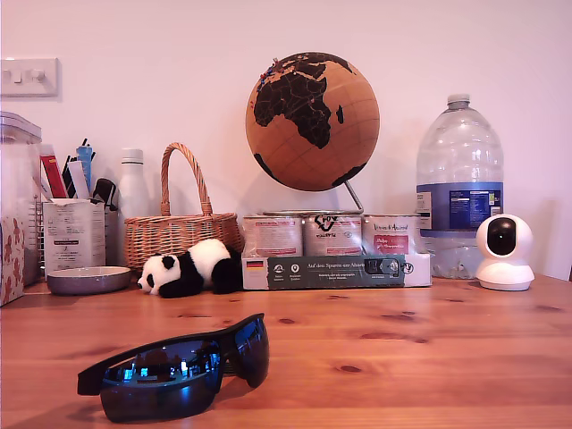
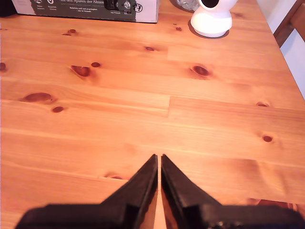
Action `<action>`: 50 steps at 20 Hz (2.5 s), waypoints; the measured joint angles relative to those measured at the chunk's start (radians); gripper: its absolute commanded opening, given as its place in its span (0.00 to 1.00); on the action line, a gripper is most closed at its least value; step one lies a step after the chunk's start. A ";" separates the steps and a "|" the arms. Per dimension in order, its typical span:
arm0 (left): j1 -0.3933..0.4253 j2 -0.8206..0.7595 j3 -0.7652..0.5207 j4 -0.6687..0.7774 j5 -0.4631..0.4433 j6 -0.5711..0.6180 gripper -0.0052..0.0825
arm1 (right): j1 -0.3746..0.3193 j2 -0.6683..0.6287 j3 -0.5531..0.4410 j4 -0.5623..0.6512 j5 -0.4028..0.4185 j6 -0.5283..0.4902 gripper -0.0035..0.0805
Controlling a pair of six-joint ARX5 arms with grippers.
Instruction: Pick up the sunglasses and open them, then place them back on the table
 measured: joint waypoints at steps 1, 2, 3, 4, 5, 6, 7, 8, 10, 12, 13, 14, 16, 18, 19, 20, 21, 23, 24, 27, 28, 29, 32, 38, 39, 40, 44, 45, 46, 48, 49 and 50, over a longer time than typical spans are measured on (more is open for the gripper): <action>0.000 0.000 -0.002 0.019 0.045 -0.002 0.04 | 0.000 0.000 -0.001 0.019 -0.030 0.021 0.03; 0.000 0.001 -0.005 0.085 0.090 -0.002 0.04 | 0.000 0.002 -0.009 0.099 -0.047 0.026 0.03; -0.001 0.000 -0.005 0.121 0.102 -0.002 0.04 | 0.000 0.003 -0.008 0.179 -0.050 0.027 0.03; -0.003 -0.001 -0.005 0.127 0.105 -0.002 0.04 | 0.000 0.001 -0.005 0.212 -0.050 0.027 0.03; -0.003 0.000 -0.005 0.122 0.105 -0.002 0.04 | 0.000 0.000 -0.005 0.213 -0.051 0.027 0.03; -0.003 0.000 -0.005 0.122 0.105 -0.002 0.04 | 0.000 0.000 -0.005 0.207 -0.050 0.027 0.03; -0.003 0.000 -0.005 0.123 0.105 -0.002 0.04 | 0.000 0.000 -0.005 0.206 -0.051 0.027 0.03; -0.003 0.000 -0.005 0.124 0.113 -0.003 0.04 | 0.000 0.000 -0.005 0.208 -0.054 0.035 0.03; -0.003 0.000 -0.005 0.146 0.151 -0.034 0.04 | 0.000 0.000 -0.005 0.209 -0.090 0.079 0.03; -0.005 0.000 -0.005 0.175 0.206 -0.052 0.04 | 0.001 0.000 -0.005 0.216 -0.163 0.153 0.03; -0.009 0.000 -0.005 0.188 0.234 -0.054 0.04 | 0.002 0.000 -0.005 0.223 -0.205 0.211 0.03; -0.018 0.000 -0.005 0.195 0.258 -0.054 0.04 | 0.007 0.000 -0.005 0.233 -0.241 0.240 0.03; -0.047 0.000 -0.005 0.195 0.292 -0.054 0.04 | 0.043 0.000 -0.005 0.254 -0.292 0.270 0.03; -0.078 0.003 -0.004 0.194 0.309 -0.053 0.04 | 0.095 0.000 -0.005 0.266 -0.308 0.278 0.03; -0.096 0.013 -0.001 0.190 0.319 -0.052 0.04 | 0.130 0.000 -0.005 0.265 -0.309 0.281 0.03; -0.116 0.034 0.005 0.180 0.325 -0.049 0.04 | 0.167 0.000 -0.005 0.265 -0.312 0.281 0.03; -0.139 0.064 0.015 0.167 0.336 -0.038 0.04 | 0.203 0.000 -0.005 0.265 -0.312 0.281 0.03; -0.188 0.129 0.037 0.131 0.352 -0.031 0.04 | 0.266 0.013 -0.005 0.265 -0.307 0.281 0.03; -0.218 0.166 0.053 0.126 0.371 -0.039 0.04 | 0.294 0.027 -0.005 0.264 -0.290 0.281 0.03; -0.318 0.286 0.172 0.084 0.401 -0.139 0.04 | 0.346 0.082 -0.005 0.262 -0.260 0.281 0.03; -0.345 0.323 0.223 0.066 0.404 -0.140 0.04 | 0.356 0.098 -0.005 0.262 -0.257 0.281 0.03; -0.372 0.362 0.275 0.042 0.403 -0.137 0.04 | 0.365 0.111 -0.005 0.262 -0.252 0.281 0.03; -0.444 0.530 0.412 -0.029 0.393 -0.102 0.04 | 0.383 0.148 -0.005 0.263 -0.234 0.281 0.03; -0.512 0.859 0.580 -0.153 0.385 -0.019 0.37 | 0.388 0.166 -0.005 0.264 -0.227 0.281 0.03; -0.517 0.897 0.596 -0.151 0.370 -0.007 0.37 | 0.388 0.167 -0.005 0.264 -0.226 0.281 0.03; -0.520 0.927 0.609 -0.154 0.345 -0.005 0.37 | 0.388 0.166 -0.005 0.264 -0.220 0.281 0.03; -0.542 1.052 0.671 -0.214 0.184 -0.012 0.38 | 0.388 0.166 -0.005 0.264 -0.207 0.280 0.03; -0.548 1.093 0.694 -0.233 0.158 -0.012 0.39 | 0.388 0.166 -0.005 0.264 -0.207 0.276 0.03; -0.558 1.139 0.719 -0.250 0.136 -0.010 0.40 | 0.388 0.167 -0.005 0.264 -0.207 0.261 0.03; -0.584 1.216 0.768 -0.280 0.118 0.000 0.40 | 0.388 0.167 -0.005 0.264 -0.206 0.257 0.03; -0.599 1.254 0.798 -0.293 0.109 0.001 0.40 | 0.388 0.167 -0.005 0.264 -0.206 0.257 0.03; -0.611 1.289 0.829 -0.306 0.101 0.001 0.40 | 0.388 0.167 -0.005 0.264 -0.206 0.258 0.03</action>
